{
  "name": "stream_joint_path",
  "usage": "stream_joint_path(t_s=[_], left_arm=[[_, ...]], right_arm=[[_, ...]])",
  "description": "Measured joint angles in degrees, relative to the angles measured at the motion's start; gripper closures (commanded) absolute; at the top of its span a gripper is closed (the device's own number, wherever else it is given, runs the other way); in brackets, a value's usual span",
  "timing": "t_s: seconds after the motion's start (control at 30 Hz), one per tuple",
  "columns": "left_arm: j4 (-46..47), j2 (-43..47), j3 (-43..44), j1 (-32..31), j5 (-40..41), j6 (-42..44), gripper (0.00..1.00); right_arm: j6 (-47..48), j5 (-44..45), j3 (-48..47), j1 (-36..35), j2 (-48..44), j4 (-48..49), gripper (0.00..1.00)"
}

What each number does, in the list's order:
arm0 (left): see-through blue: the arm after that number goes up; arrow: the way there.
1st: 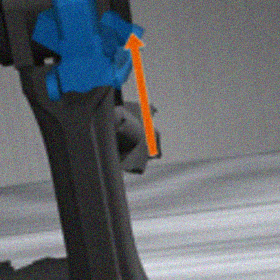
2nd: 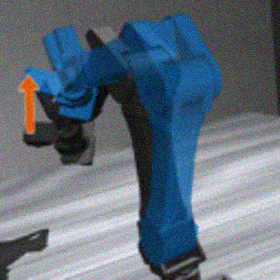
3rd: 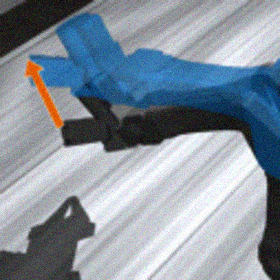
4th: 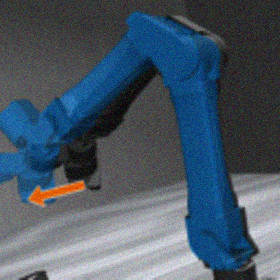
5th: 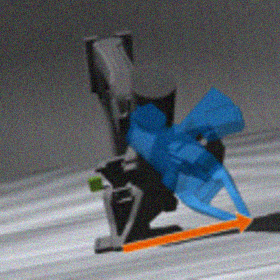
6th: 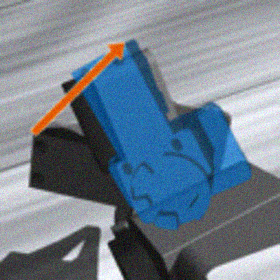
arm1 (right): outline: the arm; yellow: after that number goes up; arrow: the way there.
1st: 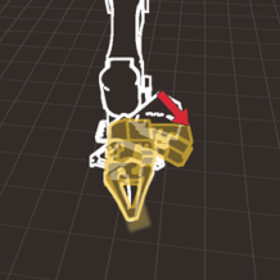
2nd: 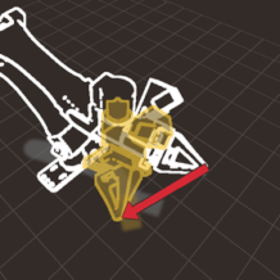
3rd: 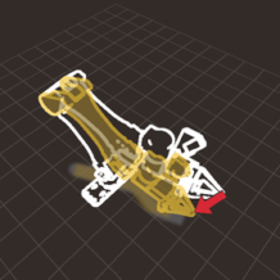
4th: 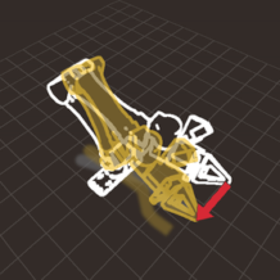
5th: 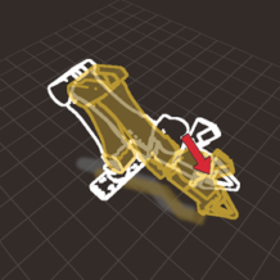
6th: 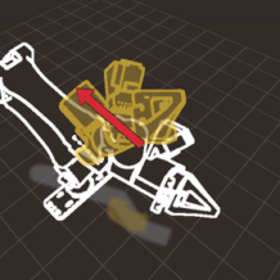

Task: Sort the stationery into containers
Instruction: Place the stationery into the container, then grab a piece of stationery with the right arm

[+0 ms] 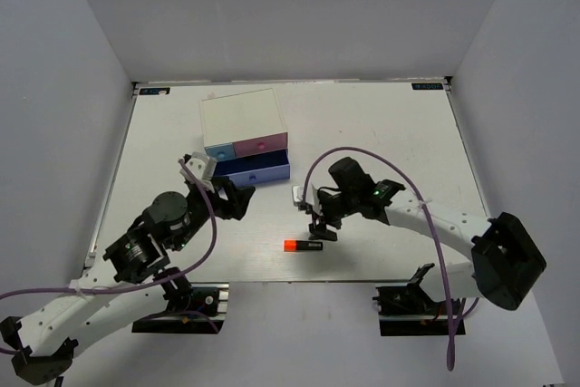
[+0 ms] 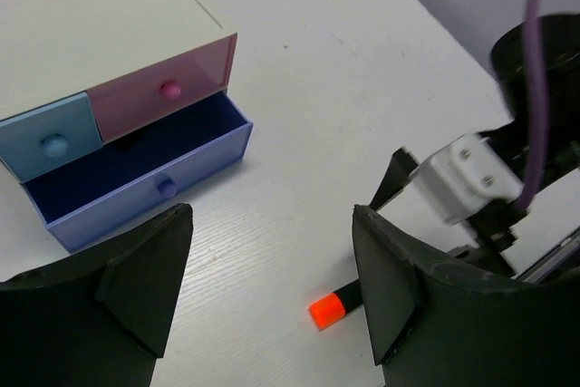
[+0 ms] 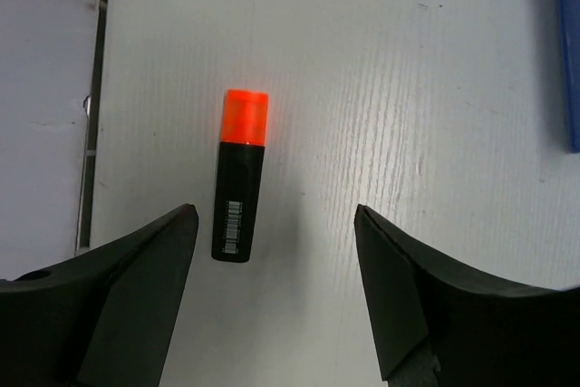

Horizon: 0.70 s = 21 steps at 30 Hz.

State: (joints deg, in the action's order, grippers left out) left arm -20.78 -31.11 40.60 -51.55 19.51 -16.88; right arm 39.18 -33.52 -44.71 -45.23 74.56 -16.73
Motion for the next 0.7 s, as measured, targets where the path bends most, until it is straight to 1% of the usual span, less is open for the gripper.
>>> stream_joint_path(t_s=[0.2, 0.37, 0.57, 0.7], left_arm=[[0.85, 6.05, -0.92, 0.00, 0.50, -0.68, 0.19], [2.56, 8.46, -1.88, 0.00, 0.39, -0.92, 0.19], [2.86, 8.46, -2.40, 0.00, -0.50, -0.98, 0.19], [2.86, 8.46, -2.43, 0.00, -0.98, -0.98, 0.19]], right_arm=[[0.00, 6.80, -0.61, -6.36, 6.69, 1.92, 0.24], [-0.22, 11.26, -0.98, -10.49, 10.99, 1.95, 0.24], [-0.85, 15.67, -2.34, -12.70, 13.77, 3.39, 0.24], [-1.14, 17.59, -2.86, -13.38, 16.59, 3.85, 0.28]])
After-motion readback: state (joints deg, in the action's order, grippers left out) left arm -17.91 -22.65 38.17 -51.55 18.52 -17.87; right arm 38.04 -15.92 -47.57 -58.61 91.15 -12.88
